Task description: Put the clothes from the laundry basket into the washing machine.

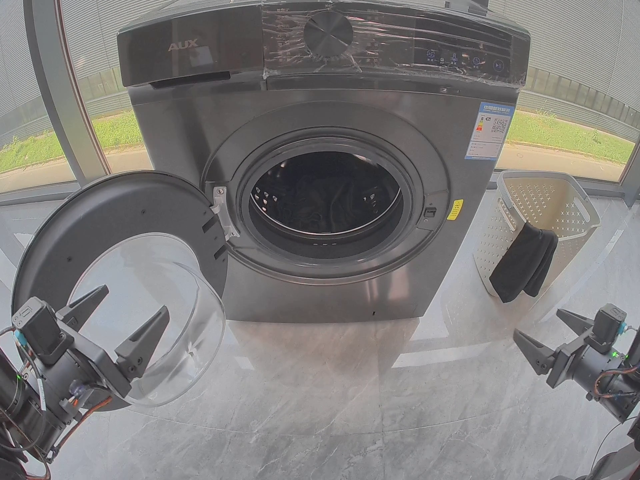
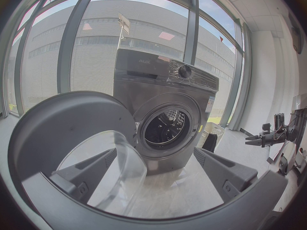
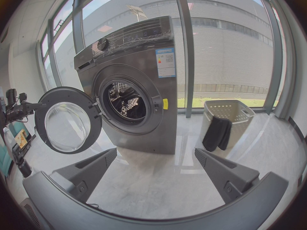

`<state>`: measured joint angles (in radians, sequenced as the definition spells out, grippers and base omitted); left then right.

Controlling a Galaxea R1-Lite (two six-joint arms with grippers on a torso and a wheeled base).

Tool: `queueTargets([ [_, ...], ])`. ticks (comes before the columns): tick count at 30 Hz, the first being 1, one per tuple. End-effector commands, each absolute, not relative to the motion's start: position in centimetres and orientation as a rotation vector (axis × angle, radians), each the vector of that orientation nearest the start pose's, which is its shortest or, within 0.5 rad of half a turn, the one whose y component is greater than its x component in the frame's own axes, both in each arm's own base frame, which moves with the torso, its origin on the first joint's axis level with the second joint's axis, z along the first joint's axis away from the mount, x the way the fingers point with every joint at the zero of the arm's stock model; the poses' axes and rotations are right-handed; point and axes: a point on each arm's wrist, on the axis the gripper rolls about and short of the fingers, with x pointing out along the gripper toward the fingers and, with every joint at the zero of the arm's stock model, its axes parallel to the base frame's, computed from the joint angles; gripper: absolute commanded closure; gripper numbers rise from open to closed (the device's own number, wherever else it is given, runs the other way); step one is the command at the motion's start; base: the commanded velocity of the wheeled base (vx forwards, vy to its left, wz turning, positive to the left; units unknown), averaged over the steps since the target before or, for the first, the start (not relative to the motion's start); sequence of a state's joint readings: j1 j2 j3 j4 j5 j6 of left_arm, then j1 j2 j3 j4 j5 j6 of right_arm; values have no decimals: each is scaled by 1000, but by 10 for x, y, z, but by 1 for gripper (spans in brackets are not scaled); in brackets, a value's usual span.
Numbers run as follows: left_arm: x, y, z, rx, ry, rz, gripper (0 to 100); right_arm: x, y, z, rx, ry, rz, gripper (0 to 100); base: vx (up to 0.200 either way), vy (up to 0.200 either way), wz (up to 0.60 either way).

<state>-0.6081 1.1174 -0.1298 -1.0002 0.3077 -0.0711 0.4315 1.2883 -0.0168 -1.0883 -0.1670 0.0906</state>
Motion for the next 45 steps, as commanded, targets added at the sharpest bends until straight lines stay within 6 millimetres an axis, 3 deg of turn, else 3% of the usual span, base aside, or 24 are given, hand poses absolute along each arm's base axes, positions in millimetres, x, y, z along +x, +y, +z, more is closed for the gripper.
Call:
queueTargets([
  [1, 85, -37, 156, -77, -52, -179, 0, 77, 28, 135, 55, 96, 177, 0, 0, 0, 0],
  [7, 64, -22, 147, -75, -35, -127, 0, 45, 10, 134, 66, 14, 102, 0, -33, 0, 0],
  [13, 50, -12, 136, -65, 14, -72, 0, 27, 4, 128, 47, -17, 109, 0, -67, 0, 0],
  [21, 18, 1, 114, -102, 51, -19, 0, -5, -2, 104, 12, -53, 88, 0, 0, 0, 0],
  [35, -1, 7, 102, -110, 6, 159, 0, -16, -3, 85, -19, 9, 29, 0, 0, 0, 0],
  [38, -10, 6, 90, -111, 26, 146, 0, -22, 0, 82, -35, -40, -16, 0, 0, 0, 0],
  [42, -23, 2, 85, -110, -94, 113, 0, -23, 0, 82, -69, -53, 18, 0, 0, 0, 0],
  [45, -23, 2, 84, -47, -82, 101, 0, -23, 0, 81, -57, -52, 11, 0, 0, 0, 0],
])
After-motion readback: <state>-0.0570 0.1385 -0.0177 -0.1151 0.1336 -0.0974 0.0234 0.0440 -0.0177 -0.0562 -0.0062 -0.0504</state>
